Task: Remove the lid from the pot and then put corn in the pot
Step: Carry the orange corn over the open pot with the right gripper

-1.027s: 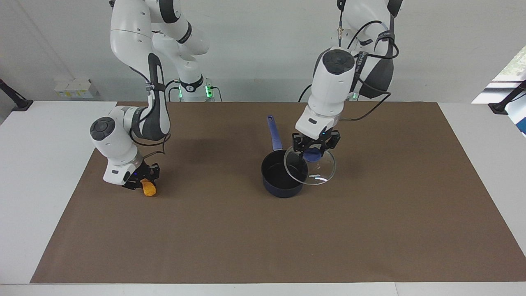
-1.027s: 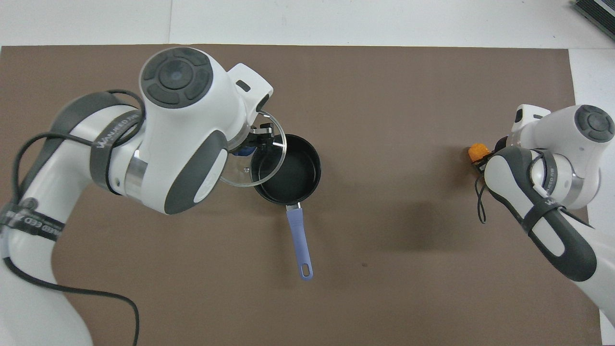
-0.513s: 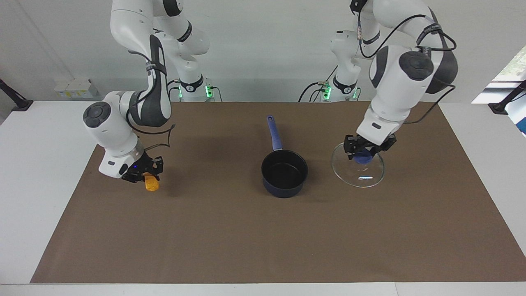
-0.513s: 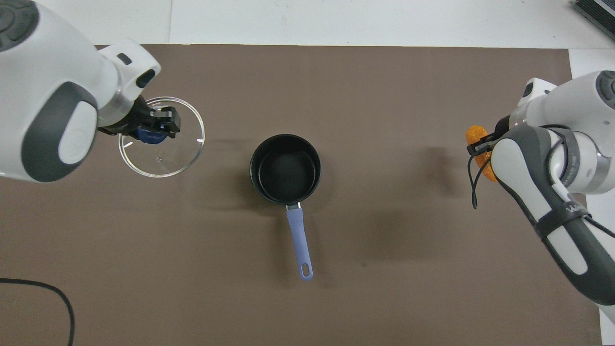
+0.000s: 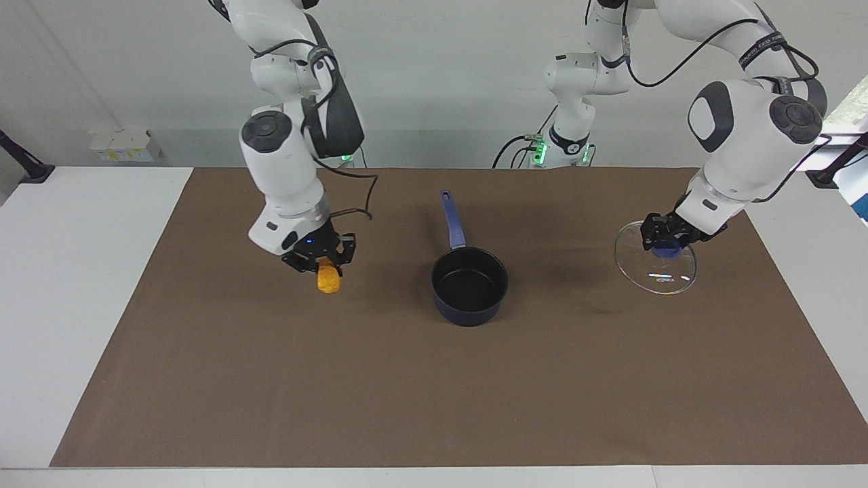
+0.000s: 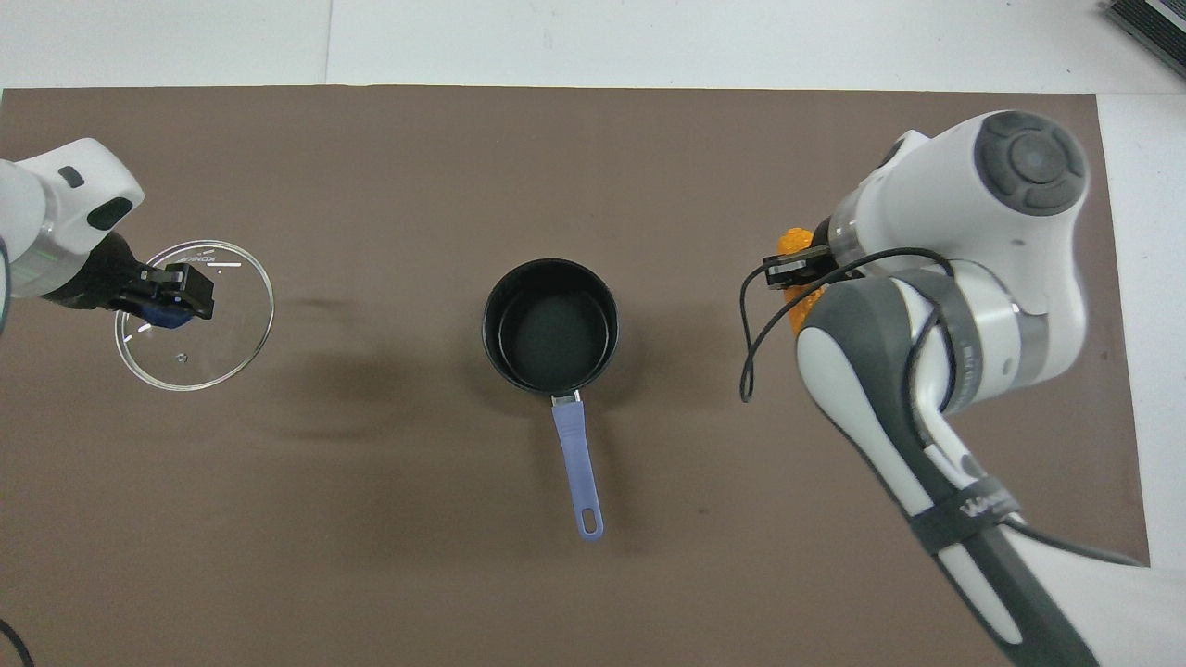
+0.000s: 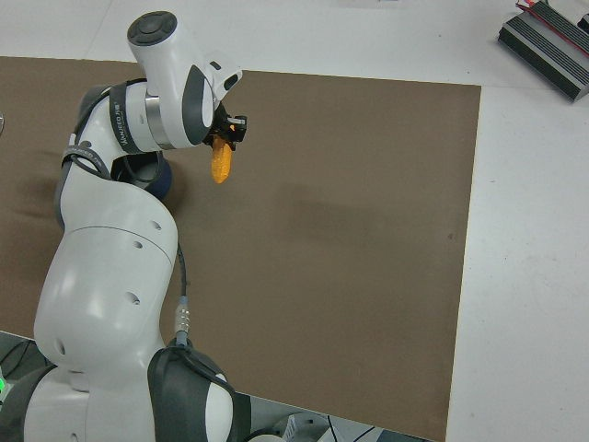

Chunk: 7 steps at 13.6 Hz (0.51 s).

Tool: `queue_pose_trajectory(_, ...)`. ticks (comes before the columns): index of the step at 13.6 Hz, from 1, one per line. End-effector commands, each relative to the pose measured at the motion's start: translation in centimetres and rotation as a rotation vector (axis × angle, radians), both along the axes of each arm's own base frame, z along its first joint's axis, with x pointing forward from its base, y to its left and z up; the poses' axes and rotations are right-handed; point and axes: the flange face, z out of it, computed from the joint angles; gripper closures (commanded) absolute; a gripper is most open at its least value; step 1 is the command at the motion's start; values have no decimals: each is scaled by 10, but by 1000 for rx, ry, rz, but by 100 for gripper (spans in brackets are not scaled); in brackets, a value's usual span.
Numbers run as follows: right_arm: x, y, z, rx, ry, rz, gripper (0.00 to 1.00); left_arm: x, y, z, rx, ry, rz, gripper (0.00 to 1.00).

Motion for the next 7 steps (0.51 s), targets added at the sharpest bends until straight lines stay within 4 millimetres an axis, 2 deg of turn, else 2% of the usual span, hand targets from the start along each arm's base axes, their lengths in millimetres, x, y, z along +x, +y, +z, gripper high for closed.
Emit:
queue_pose_trajectory(1, -9, 72, 1, 9, -5, -44, 100, -34, 25, -16, -19, -34, -8, 100)
queue_pose_trajectory(4, -8, 151, -10, 39, -14, -123, 100, -41, 32, -45, -17, -45, 4, 100)
queue_pose_trajectory(6, -7, 185, -26, 56, -5, -159, 100, -50, 32, -72, -16, -52, 6, 100)
queue_pose_trajectory(7, -12, 208, -39, 62, -5, -158, 100, -56, 32, -84, -14, -66, 8, 100)
